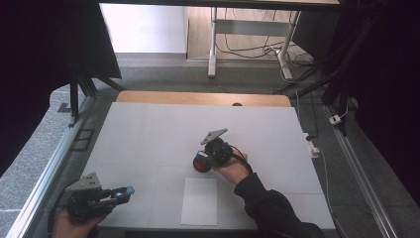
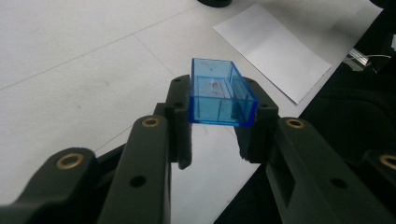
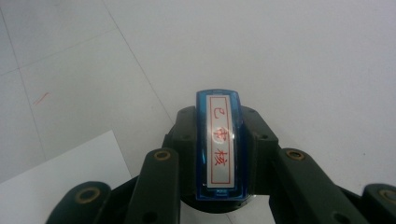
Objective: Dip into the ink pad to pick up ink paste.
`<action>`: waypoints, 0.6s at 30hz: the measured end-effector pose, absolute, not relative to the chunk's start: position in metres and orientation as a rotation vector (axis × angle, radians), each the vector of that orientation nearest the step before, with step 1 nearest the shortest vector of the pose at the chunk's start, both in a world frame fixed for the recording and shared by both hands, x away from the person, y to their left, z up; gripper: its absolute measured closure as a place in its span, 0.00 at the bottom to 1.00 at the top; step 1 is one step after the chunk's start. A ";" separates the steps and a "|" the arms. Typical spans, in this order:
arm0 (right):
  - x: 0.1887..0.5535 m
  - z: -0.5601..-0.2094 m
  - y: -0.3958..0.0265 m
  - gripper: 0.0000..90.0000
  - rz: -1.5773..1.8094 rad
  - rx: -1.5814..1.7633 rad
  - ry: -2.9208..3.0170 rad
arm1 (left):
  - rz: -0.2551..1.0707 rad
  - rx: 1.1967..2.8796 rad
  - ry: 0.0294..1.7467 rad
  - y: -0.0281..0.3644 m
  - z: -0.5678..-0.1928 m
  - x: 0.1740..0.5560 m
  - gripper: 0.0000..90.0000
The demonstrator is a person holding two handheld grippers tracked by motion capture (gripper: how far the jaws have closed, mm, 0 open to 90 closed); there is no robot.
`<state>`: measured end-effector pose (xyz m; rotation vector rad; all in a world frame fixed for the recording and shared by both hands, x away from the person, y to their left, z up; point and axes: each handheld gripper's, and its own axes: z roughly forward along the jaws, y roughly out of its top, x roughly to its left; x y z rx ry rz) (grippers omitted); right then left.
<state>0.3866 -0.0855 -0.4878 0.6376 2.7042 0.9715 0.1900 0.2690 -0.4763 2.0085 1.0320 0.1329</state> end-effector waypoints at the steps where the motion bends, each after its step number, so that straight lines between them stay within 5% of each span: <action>1: 0.387 -0.488 -0.086 0.79 0.972 0.640 2.705 | 0.132 2.007 1.033 0.269 -0.476 0.190 0.76; 18: 0.377 -0.468 -0.096 0.79 1.097 0.605 2.690 | 0.140 2.022 1.049 0.267 -0.476 0.190 0.76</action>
